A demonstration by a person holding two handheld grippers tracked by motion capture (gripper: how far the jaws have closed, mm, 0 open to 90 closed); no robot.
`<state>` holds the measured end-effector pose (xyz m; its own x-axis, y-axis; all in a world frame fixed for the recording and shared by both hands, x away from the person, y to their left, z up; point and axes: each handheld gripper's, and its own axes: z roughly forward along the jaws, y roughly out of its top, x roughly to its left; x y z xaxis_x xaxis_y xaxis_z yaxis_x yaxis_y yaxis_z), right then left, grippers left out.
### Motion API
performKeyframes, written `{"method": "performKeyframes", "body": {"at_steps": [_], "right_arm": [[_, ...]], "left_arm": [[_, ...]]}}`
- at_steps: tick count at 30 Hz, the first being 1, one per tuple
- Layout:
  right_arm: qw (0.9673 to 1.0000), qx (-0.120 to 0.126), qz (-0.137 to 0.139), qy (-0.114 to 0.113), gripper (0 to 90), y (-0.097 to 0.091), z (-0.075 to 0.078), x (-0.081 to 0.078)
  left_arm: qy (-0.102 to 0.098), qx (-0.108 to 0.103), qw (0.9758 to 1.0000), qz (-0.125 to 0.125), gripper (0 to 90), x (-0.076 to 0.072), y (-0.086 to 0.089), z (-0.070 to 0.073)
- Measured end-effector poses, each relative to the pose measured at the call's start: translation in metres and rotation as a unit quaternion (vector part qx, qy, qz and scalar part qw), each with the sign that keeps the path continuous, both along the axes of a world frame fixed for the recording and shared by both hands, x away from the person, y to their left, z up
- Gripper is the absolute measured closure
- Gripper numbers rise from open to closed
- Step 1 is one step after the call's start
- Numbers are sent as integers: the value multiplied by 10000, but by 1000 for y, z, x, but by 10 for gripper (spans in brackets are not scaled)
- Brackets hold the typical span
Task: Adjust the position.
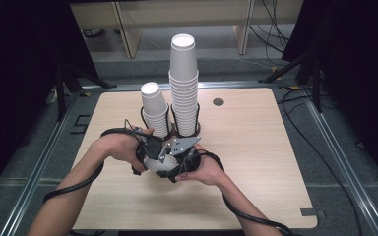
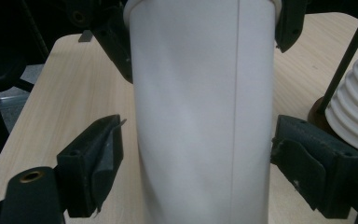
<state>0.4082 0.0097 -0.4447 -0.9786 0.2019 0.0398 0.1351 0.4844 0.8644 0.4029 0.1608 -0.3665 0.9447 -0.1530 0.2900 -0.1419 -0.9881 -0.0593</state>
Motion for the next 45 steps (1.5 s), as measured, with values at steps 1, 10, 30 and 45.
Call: {"method": "performKeyframes", "body": {"at_steps": [1, 10, 30, 45], "right_arm": [[10000, -4, -1, 11, 174, 0, 0, 0], [9998, 49, 98, -164, 176, 1, -2, 3], [9999, 105, -3, 27, 224, -2, -6, 2], [9999, 125, 4, -109, 245, -4, -7, 1]], "left_arm": [[-1, 5, 10000, -2, 163, 0, 0, 0], [-57, 158, 9997, -149, 162, 0, -1, 3], [-55, 49, 9998, -193, 162, -1, -2, 4], [-71, 32, 9997, -232, 159, -2, -2, 4]]}}
